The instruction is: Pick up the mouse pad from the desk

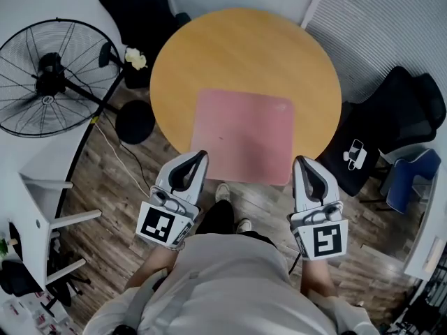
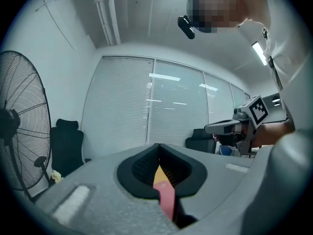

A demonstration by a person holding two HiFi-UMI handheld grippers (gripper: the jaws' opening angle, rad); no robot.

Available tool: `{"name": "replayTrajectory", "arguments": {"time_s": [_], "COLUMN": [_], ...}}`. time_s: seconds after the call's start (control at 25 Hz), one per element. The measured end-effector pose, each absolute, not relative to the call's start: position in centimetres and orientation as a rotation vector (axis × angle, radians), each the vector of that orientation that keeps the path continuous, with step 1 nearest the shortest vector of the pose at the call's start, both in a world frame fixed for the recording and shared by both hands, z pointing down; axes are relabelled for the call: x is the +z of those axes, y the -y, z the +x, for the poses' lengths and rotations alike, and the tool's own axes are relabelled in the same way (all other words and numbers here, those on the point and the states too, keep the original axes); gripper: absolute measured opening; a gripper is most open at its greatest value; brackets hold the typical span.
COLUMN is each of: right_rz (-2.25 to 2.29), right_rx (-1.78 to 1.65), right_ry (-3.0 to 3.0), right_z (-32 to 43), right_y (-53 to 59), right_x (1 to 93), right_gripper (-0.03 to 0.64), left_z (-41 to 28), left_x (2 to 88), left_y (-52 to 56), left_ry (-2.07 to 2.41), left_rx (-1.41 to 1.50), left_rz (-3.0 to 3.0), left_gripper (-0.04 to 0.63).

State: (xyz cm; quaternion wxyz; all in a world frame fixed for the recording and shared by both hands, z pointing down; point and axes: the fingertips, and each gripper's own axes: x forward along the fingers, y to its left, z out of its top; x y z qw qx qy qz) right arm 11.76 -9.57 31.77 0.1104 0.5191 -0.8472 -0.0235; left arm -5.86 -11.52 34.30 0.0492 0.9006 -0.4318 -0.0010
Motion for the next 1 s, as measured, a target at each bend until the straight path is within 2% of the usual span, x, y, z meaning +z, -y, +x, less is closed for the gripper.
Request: {"name": "replayTrajectory", "arguments": {"time_s": [0.68,1.0], "right_rz": [1.553,1.534], "right_rx": [0.001,0.148], "right_ry": [2.438,2.348], "right_z": [12.1,14.8], "right_y": [14.3,14.2], "right_x": [34.8,41.5], "right_gripper": [0.005,0.014], "left_z": [-7.0,-8.0], "left_x": [37.6,45.2], "left_y": [16.2,15.9], "left_ry": [1.260,1.251], "left_rx": [0.056,0.217], "left_rz": [2.724,2.643], "left_gripper": [0.015,0.049]}}
